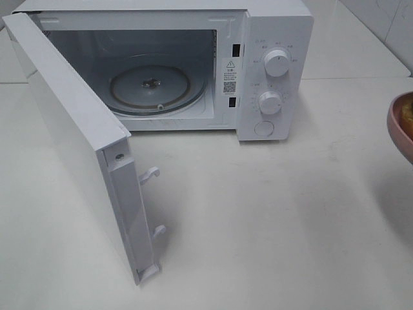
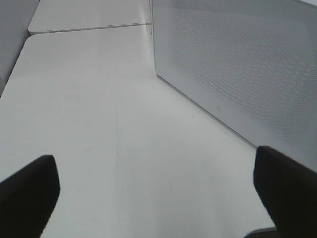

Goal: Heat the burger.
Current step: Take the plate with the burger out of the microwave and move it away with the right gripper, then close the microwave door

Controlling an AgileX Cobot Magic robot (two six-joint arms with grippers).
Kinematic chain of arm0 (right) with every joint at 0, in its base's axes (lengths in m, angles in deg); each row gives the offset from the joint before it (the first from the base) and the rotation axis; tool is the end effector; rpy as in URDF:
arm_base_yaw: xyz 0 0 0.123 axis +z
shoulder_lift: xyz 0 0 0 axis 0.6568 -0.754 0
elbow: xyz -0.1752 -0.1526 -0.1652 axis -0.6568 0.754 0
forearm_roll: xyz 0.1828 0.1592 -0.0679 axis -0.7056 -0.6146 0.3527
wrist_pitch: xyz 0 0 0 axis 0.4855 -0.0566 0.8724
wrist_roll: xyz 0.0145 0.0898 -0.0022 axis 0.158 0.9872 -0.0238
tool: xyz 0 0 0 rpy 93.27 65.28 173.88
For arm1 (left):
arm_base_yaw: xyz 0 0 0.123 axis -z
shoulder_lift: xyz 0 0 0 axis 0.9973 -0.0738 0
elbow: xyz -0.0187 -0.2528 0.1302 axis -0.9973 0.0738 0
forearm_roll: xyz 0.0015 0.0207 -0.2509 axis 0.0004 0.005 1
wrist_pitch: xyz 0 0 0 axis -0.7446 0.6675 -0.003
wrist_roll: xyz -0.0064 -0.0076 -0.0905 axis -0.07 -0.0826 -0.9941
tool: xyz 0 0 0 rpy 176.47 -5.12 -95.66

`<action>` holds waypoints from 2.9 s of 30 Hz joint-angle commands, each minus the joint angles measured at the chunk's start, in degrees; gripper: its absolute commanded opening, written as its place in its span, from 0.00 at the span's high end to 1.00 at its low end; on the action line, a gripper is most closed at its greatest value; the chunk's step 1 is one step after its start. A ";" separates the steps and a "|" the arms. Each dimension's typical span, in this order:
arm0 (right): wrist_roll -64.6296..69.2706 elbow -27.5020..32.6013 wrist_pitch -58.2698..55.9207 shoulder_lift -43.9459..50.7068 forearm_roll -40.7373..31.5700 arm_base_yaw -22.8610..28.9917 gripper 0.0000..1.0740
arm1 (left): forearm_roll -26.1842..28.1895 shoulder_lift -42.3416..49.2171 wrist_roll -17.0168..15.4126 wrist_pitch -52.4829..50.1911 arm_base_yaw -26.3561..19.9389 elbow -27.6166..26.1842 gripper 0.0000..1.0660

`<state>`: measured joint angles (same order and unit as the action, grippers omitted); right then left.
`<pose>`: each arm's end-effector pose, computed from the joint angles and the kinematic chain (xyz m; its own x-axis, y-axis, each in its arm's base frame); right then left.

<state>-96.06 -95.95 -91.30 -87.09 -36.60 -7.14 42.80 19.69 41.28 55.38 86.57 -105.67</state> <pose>0.1206 0.0377 0.2485 -0.3875 -0.8715 -0.3007 -0.6449 0.4893 -0.5871 -0.0086 -0.0071 0.2822 -0.4368 0.0537 -0.8980 0.1056 0.9944 0.0080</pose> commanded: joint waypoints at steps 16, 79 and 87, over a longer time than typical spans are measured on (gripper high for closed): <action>34.72 -0.46 -4.81 -13.41 11.52 -0.23 1.00 | 0.23 0.29 -0.29 -0.11 -0.23 0.11 0.05; 69.67 -0.52 7.96 -40.68 18.05 -0.23 0.50 | 0.23 0.29 -0.29 -0.11 -0.23 0.11 0.05; 50.82 -0.52 9.51 -29.11 3.04 -0.23 0.50 | 0.23 0.29 -0.29 -0.11 -0.23 0.11 0.05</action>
<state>-42.25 -96.35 -81.84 -117.11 -31.96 -7.14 42.80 19.69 41.28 55.38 86.57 -105.67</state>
